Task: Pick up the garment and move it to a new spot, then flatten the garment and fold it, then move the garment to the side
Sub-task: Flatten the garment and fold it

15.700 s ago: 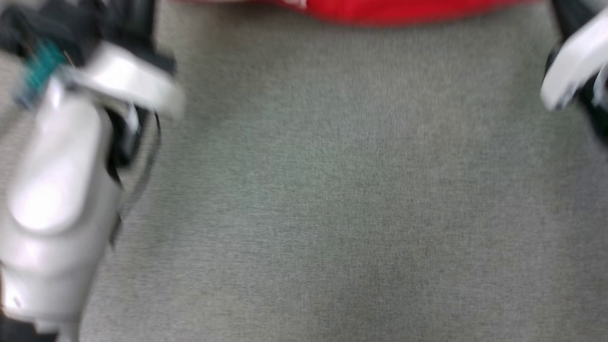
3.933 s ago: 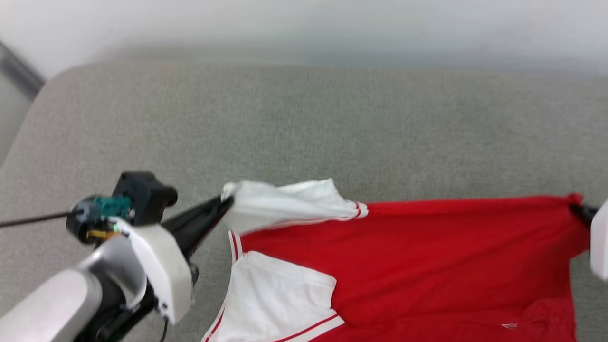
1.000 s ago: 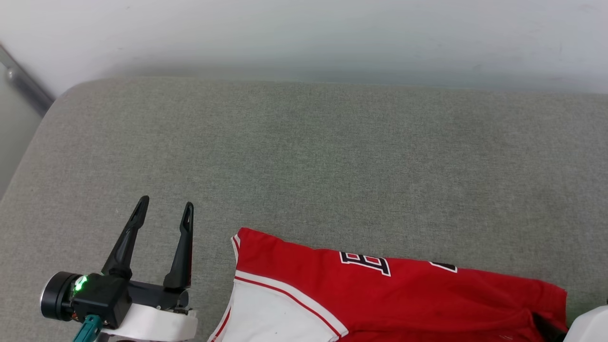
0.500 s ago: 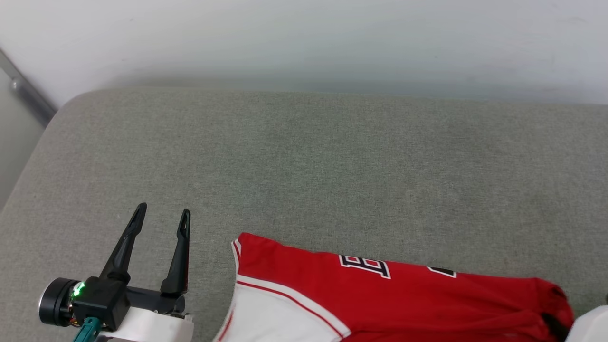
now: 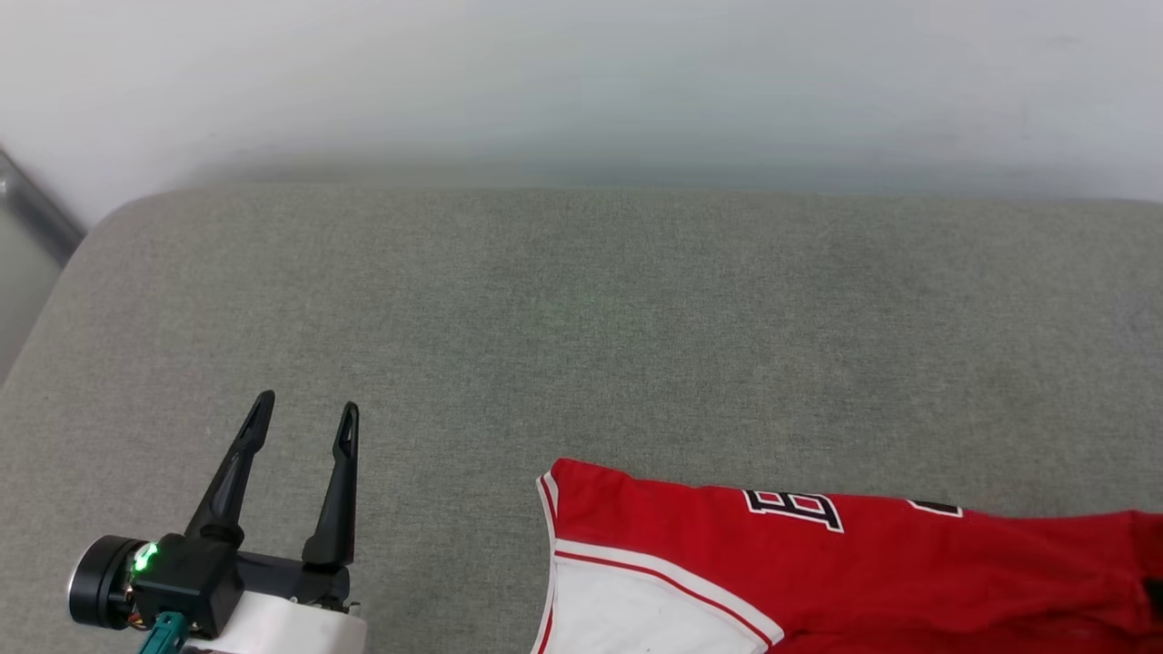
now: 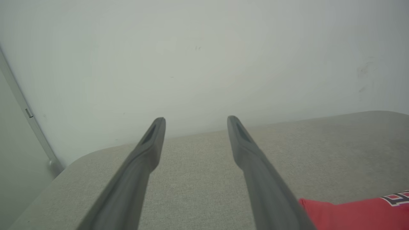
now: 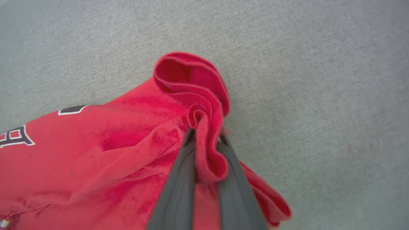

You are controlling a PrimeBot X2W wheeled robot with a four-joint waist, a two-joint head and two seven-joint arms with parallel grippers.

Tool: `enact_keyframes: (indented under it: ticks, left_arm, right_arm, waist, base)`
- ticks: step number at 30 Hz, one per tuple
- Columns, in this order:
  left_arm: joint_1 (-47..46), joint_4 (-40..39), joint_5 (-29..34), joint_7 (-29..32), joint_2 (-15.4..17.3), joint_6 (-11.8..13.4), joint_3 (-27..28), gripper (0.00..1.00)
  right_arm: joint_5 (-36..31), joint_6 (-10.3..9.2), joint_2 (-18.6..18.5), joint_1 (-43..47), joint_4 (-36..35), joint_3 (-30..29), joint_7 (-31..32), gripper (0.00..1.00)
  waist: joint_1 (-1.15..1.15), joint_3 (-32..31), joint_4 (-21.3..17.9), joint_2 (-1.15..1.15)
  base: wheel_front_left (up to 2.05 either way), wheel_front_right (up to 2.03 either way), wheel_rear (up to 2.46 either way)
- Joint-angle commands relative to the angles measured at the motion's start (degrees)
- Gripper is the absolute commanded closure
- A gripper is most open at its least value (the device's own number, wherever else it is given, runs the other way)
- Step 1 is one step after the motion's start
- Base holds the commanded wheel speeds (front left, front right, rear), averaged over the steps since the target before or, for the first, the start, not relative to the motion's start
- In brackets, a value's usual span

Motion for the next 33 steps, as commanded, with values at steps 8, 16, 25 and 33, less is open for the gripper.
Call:
enact_keyframes:
  ticks: [8,16,25,33]
  left_arm:
    - [1.21,-0.44,0.14,-0.12,-1.28,-0.28,0.07,0.00]
    - [1.96,-0.31,0.53,-0.12,-2.25,-0.38,-0.40,0.00]
    - [1.73,-0.37,0.03,-0.12,-1.64,-0.43,-0.71,0.00]
    - [1.11,-0.61,0.28,-0.12,-1.27,-0.42,-1.79,0.00]
  right_arm:
    - [1.99,-0.01,3.89,5.73,-9.67,7.50,3.20,1.00]
    - [4.69,-0.01,9.61,7.68,-18.31,17.70,8.34,1.00]
    - [12.38,-0.01,11.61,4.95,-16.49,28.56,7.44,1.00]
    - [17.99,-0.01,11.59,-0.64,-7.61,34.61,1.69,1.00]
  waist:
    - [-0.01,-2.33,0.03,0.00]
    - [-0.01,-4.25,1.17,0.00]
    - [-0.01,-4.71,3.28,0.00]
    - [-0.01,-4.49,5.59,0.00]
  base:
    - [0.00,0.00,0.00]
    - [0.00,0.00,0.00]
    - [0.00,0.00,0.00]
    - [0.00,0.00,0.00]
